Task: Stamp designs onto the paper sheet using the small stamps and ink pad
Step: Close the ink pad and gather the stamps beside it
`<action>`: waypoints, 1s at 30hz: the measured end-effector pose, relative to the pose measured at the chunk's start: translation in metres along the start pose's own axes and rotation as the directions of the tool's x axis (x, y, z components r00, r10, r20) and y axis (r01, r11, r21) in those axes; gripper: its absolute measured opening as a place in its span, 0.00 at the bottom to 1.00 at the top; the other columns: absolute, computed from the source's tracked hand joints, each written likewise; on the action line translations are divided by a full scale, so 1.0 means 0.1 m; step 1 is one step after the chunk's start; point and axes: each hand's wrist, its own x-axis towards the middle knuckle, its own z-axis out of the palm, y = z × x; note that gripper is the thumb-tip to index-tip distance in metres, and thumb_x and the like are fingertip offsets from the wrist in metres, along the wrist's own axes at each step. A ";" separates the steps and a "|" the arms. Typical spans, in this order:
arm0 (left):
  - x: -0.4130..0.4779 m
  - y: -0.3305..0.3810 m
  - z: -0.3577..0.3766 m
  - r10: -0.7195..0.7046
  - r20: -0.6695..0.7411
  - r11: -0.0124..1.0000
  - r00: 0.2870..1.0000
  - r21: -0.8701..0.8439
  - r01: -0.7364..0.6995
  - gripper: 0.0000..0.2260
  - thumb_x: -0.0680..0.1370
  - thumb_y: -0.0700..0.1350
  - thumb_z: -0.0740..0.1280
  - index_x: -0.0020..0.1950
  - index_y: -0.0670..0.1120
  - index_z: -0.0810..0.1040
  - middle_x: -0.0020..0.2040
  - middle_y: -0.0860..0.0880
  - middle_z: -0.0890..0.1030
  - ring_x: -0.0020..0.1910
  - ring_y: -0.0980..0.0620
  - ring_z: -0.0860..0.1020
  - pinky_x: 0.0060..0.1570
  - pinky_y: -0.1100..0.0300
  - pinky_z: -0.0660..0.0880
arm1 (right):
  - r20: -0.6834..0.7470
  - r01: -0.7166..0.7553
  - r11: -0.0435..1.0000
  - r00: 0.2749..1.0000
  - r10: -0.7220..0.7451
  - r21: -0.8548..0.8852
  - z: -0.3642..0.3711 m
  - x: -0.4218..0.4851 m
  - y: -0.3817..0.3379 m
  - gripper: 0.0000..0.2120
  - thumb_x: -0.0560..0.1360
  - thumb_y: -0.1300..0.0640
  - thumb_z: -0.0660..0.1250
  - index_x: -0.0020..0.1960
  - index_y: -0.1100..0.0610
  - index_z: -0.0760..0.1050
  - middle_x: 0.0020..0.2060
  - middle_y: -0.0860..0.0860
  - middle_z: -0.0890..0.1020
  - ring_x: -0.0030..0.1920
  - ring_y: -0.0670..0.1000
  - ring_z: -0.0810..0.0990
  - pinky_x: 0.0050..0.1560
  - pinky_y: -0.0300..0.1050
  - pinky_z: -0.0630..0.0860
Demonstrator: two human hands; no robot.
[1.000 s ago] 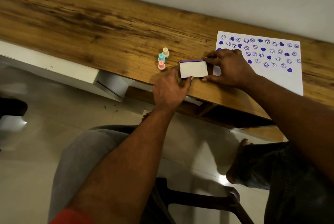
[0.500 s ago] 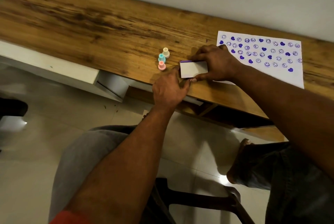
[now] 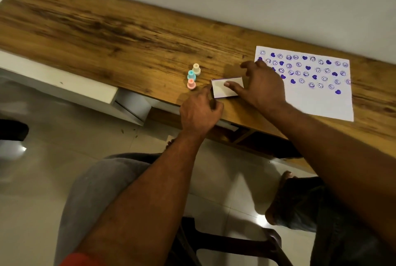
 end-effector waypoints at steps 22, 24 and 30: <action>0.16 0.01 -0.07 -0.024 -0.191 0.941 0.981 -0.335 -0.042 0.13 0.81 0.48 0.65 0.65 0.50 0.80 0.34 0.59 0.70 0.33 0.60 0.72 0.37 0.60 0.70 | 0.205 0.039 0.999 0.978 -0.045 0.031 0.27 0.80 0.07 0.51 0.61 0.28 0.73 0.76 0.49 0.62 0.67 0.51 0.77 0.68 0.56 0.75 0.69 0.61 0.62; 0.17 0.04 -0.03 0.029 -0.178 0.929 0.984 -0.360 -0.092 0.15 0.80 0.49 0.64 0.65 0.50 0.80 0.34 0.60 0.69 0.32 0.61 0.70 0.34 0.63 0.67 | 0.229 0.057 0.996 0.971 -0.070 0.063 0.25 0.96 0.21 0.51 0.61 0.29 0.74 0.77 0.48 0.61 0.70 0.50 0.76 0.70 0.56 0.73 0.69 0.61 0.60; 0.19 0.13 0.17 0.144 -0.068 0.933 0.987 -0.322 -0.158 0.17 0.80 0.49 0.63 0.67 0.50 0.80 0.31 0.59 0.68 0.28 0.60 0.69 0.30 0.60 0.67 | 0.268 0.107 0.984 0.953 -0.142 0.142 0.24 1.35 0.46 0.54 0.59 0.31 0.77 0.79 0.46 0.59 0.72 0.45 0.74 0.73 0.53 0.70 0.68 0.60 0.60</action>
